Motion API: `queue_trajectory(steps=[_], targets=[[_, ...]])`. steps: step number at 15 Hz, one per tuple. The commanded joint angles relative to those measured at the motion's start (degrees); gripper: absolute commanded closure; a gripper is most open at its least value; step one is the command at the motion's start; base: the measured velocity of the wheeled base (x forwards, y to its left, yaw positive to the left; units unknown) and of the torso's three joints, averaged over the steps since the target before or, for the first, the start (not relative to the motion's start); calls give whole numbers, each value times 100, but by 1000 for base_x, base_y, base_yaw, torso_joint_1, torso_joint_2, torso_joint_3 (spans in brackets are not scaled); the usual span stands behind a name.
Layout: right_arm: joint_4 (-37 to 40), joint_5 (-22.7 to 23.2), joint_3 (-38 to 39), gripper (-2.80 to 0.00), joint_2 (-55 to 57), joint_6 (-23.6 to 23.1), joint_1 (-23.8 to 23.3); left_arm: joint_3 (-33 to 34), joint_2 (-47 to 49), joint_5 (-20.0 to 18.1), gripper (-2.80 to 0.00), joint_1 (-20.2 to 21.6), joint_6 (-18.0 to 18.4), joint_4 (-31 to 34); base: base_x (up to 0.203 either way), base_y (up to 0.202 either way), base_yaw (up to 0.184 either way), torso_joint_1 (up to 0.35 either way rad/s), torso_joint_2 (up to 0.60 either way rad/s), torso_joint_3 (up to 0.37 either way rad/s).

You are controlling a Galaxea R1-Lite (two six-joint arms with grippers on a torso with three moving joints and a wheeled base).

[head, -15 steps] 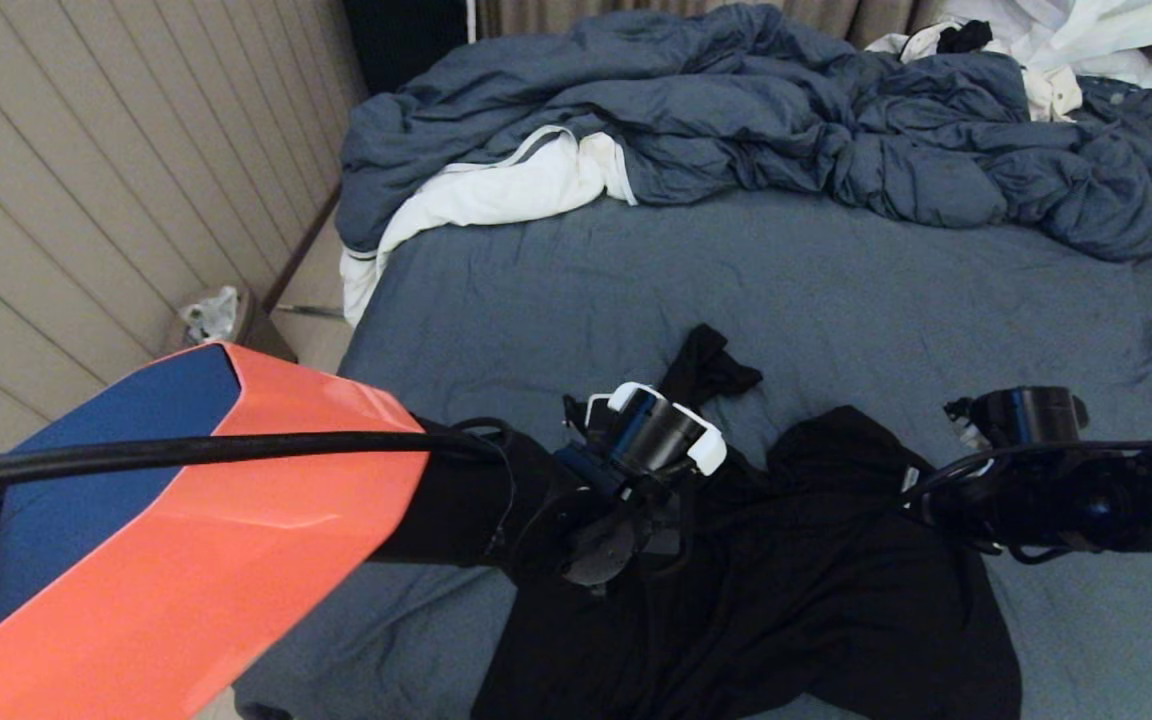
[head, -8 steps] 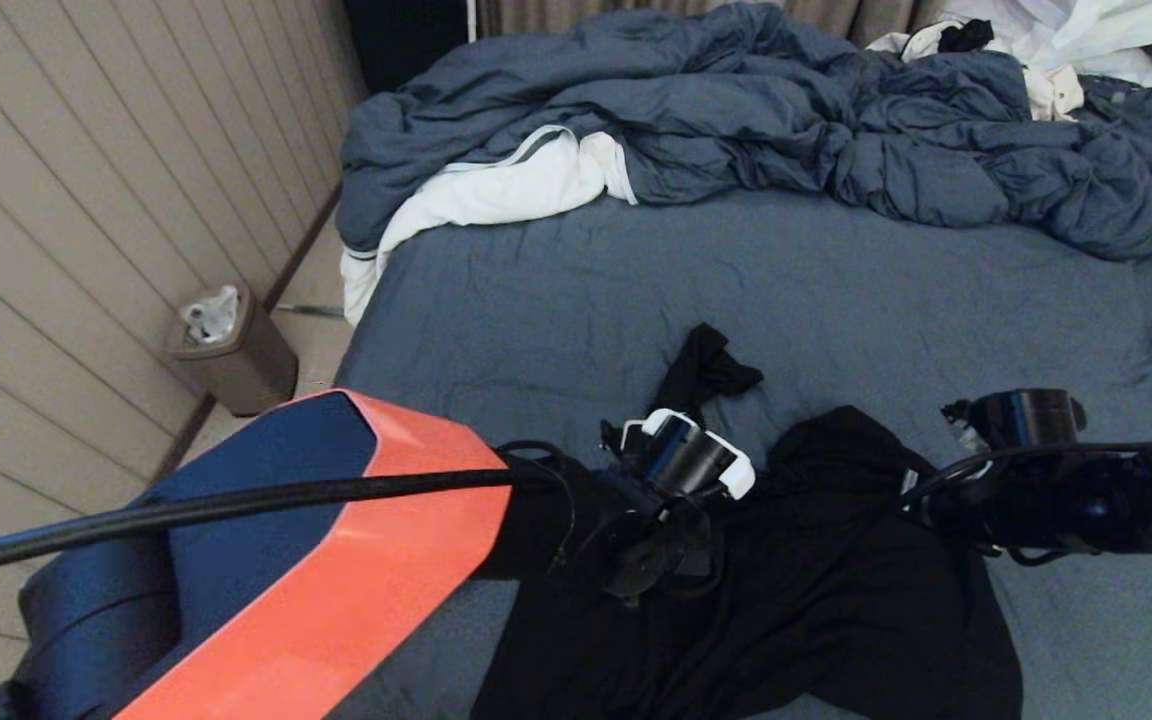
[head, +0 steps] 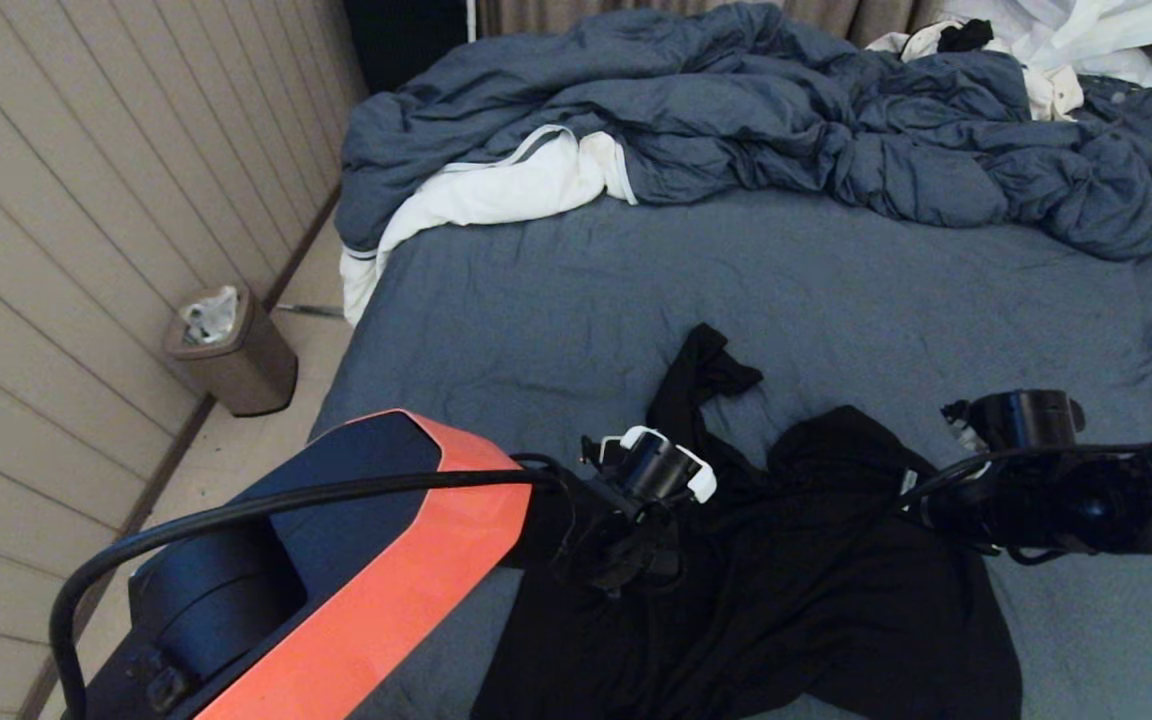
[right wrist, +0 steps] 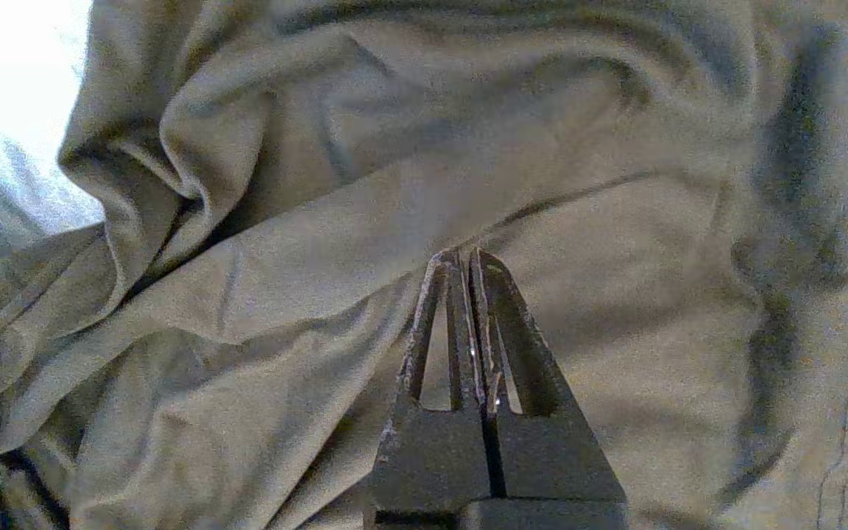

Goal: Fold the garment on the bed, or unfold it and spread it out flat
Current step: Unford the black T-shirt

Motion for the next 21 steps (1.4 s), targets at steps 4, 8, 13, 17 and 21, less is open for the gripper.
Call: queue_trajectory(steps=[4, 8, 13, 17, 21], targets=[[-16, 5, 2, 0, 39, 1, 7, -18, -193, 198, 0, 53, 39, -6, 0, 0, 0, 0, 0, 0], [-16, 5, 11, 0, 13, 5, 2, -211, -421, 792, 0, 722, 412, -14, 0, 0, 0, 0, 0, 0], [-16, 5, 11, 0, 22, 10, 7, -482, -615, 730, 0, 1589, 875, -13, 0, 0, 0, 0, 0, 0], [-16, 5, 11, 0, 22, 10, 7, -882, -436, 585, 0, 1700, 919, 26, 0, 0, 0, 0, 0, 0], [-25, 36, -331, 0, -22, 67, -9, -911, -306, 549, 0, 1699, 903, 2, 0, 0, 0, 0, 0, 0]])
